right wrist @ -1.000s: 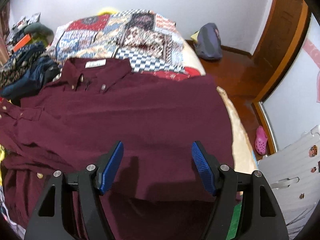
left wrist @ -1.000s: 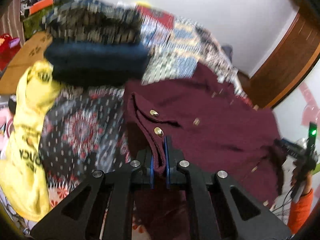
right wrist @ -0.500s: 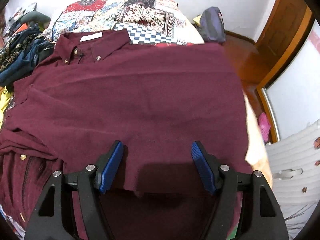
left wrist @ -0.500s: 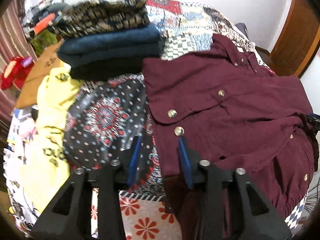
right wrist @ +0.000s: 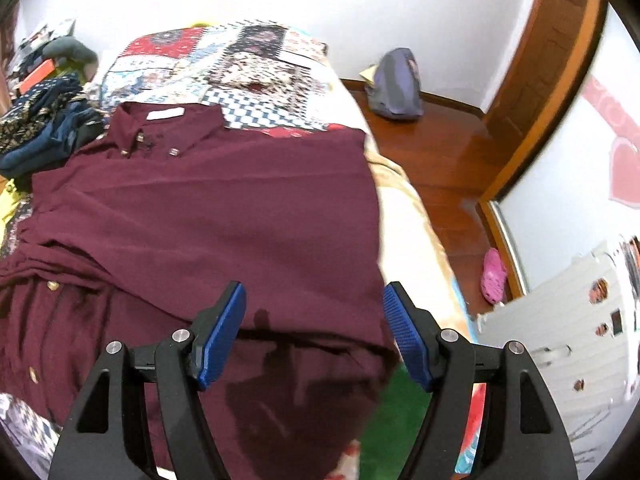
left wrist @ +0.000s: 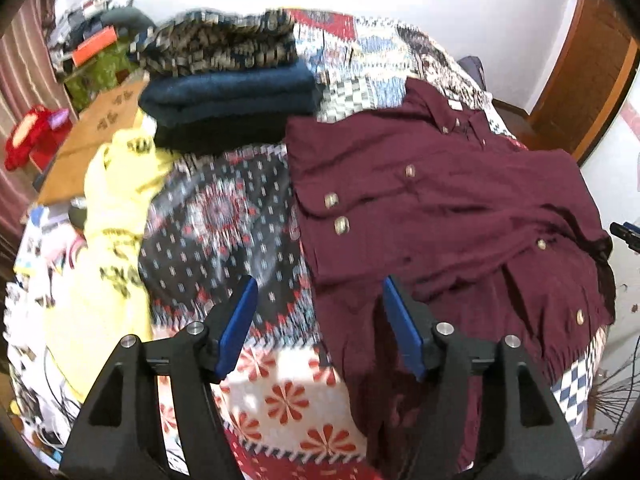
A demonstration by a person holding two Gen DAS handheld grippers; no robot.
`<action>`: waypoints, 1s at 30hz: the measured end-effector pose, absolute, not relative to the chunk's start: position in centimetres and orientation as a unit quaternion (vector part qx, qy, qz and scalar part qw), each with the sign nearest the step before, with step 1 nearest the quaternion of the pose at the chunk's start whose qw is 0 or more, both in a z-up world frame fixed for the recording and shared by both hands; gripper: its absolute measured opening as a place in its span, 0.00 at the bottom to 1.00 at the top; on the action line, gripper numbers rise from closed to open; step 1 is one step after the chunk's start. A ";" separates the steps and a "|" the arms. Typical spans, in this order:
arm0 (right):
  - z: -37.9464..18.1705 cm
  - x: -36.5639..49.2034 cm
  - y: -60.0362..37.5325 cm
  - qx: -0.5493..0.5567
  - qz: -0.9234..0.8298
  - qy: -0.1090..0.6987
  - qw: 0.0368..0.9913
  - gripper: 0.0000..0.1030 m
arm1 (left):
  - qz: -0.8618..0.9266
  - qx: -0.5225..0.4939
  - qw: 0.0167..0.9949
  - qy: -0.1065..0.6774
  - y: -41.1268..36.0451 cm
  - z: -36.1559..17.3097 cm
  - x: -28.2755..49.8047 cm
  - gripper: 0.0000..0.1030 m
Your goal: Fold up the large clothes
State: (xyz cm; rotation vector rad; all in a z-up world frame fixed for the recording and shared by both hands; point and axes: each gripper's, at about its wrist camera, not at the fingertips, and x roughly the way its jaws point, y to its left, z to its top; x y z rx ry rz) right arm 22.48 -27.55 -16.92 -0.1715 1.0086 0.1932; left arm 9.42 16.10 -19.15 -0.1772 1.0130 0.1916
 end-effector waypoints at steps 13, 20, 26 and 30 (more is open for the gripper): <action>-22.1 20.7 -31.4 0.001 0.081 0.557 0.826 0.65 | 0.025 -0.122 0.810 0.574 13.9 -24.2 7.9 0.62; -23.5 19.8 -30.3 0.027 0.148 0.570 0.807 0.43 | -0.011 -0.153 0.811 0.565 13.5 -24.5 8.2 0.35; -21.5 19.5 -28.5 -0.009 0.185 0.544 0.819 0.11 | -0.012 -0.150 0.828 0.540 13.9 -22.8 8.8 0.09; -18.2 20.1 -27.7 -0.029 0.210 0.504 0.837 0.09 | -0.014 -0.175 0.850 0.497 15.4 -19.7 9.8 0.08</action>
